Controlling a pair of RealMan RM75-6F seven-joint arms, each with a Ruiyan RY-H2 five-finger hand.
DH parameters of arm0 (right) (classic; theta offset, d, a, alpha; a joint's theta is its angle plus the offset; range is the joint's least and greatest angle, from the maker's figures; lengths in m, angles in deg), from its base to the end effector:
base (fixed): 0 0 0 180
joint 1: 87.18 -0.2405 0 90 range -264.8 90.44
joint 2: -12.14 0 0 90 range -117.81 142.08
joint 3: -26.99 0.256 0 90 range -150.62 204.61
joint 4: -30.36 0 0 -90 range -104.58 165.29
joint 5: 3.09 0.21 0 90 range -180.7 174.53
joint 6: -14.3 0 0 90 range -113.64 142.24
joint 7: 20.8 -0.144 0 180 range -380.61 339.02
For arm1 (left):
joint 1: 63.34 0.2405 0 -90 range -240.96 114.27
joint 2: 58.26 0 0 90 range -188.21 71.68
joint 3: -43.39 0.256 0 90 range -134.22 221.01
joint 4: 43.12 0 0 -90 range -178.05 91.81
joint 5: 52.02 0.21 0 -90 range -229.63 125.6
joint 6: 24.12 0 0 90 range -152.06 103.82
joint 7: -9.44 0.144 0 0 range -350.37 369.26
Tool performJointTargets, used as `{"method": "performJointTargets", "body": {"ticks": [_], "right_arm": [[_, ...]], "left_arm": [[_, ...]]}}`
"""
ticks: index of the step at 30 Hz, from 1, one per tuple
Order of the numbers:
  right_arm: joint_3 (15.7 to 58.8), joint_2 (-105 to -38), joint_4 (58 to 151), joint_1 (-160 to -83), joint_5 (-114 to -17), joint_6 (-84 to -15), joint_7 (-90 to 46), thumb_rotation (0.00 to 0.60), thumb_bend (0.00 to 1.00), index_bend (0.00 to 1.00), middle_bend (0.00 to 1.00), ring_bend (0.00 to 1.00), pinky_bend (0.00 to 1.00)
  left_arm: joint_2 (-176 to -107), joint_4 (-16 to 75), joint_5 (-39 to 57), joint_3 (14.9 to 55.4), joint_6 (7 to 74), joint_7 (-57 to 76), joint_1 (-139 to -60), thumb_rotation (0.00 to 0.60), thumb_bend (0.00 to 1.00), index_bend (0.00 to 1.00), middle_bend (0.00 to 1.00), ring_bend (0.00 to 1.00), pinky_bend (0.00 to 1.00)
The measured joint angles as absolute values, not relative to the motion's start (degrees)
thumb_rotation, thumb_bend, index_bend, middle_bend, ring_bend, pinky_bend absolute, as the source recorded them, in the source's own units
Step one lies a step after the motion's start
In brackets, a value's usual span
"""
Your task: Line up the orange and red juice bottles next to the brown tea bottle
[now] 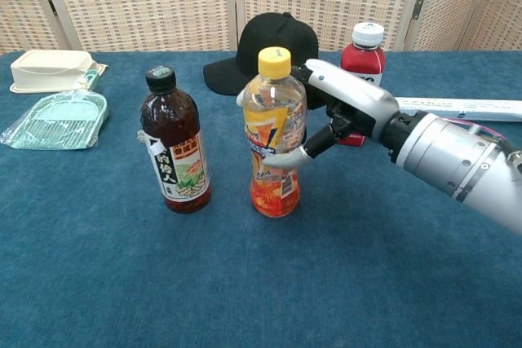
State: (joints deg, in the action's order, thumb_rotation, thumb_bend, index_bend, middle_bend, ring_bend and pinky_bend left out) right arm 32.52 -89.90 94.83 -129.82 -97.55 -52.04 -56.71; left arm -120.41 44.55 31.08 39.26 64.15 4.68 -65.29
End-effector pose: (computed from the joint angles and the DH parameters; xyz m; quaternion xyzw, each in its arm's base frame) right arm -0.1202 -0.3208 -0.0622 0.6598 -0.4735 0.5654 0.1441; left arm -0.3384 0.1695 0.1931 -0.5564 -0.3764 -0.3826 0.6343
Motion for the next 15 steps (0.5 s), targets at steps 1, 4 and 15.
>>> {"method": "performJointTargets", "body": {"ticks": [1, 4, 15], "right_arm": [[32.41, -89.60, 95.26, -129.82, -97.59, -52.14, -56.39, 0.600, 0.02, 0.15, 0.24, 0.25, 0.47], [32.16, -88.63, 96.65, -129.69, -97.77, -52.72, -55.41, 0.600, 0.00, 0.09, 0.19, 0.21, 0.42], [30.42, -81.24, 106.32, -126.60, -98.49, -56.82, -49.91, 0.600, 0.00, 0.08, 0.17, 0.18, 0.40]], "left_arm": [[-120.40, 44.59, 31.14, 39.29, 64.16, 4.76, -65.28, 0.600, 0.21, 0.38, 0.33, 0.35, 0.55], [-120.40, 44.67, 31.24, 39.40, 64.13, 4.99, -65.24, 0.600, 0.21, 0.38, 0.33, 0.35, 0.55], [-120.72, 44.92, 31.58, 39.75, 63.46, 6.27, -65.50, 0.600, 0.21, 0.38, 0.33, 0.35, 0.55]]}}
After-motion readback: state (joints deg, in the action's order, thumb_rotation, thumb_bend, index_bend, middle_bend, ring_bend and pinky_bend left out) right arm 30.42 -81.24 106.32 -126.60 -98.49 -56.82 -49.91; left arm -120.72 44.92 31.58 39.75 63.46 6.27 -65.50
